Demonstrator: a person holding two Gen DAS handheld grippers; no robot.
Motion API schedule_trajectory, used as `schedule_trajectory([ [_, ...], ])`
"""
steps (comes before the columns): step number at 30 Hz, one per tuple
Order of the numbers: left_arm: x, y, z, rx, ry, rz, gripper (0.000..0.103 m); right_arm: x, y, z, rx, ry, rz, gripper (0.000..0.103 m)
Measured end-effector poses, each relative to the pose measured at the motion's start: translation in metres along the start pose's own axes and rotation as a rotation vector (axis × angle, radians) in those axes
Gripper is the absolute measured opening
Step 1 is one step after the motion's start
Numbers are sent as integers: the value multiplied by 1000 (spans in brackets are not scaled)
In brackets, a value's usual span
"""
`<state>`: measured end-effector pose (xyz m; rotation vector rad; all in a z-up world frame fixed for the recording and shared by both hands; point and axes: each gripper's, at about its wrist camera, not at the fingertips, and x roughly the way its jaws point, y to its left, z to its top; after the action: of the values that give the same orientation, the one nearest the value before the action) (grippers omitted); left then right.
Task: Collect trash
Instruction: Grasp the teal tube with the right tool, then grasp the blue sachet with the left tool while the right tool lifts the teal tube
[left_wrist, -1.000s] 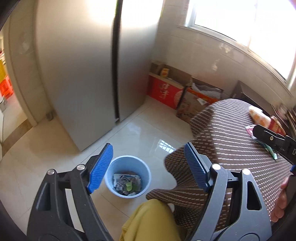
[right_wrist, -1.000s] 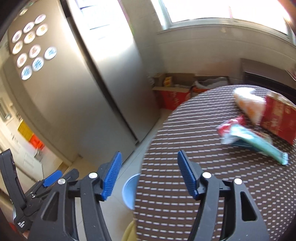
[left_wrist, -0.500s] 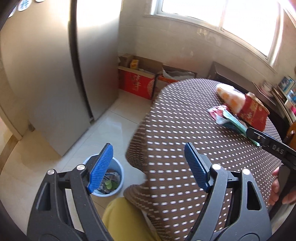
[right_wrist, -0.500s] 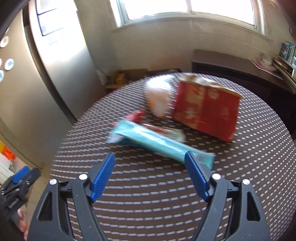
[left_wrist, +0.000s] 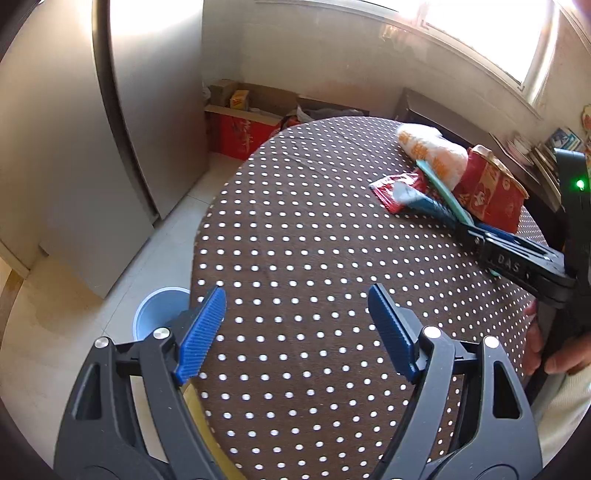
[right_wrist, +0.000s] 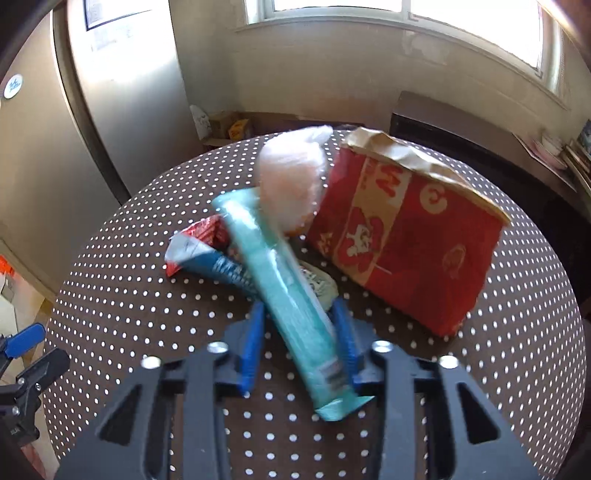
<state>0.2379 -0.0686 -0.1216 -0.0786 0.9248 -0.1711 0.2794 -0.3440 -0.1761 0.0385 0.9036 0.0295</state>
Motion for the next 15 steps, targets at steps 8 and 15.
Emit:
schedule_trajectory([
  [8, 6, -9, 4, 18, 16, -29, 78, -18, -18, -13, 102, -20, 52, 13],
  [15, 20, -42, 16, 68, 28, -91, 78, -55, -50, -31, 202, -75, 112, 8],
])
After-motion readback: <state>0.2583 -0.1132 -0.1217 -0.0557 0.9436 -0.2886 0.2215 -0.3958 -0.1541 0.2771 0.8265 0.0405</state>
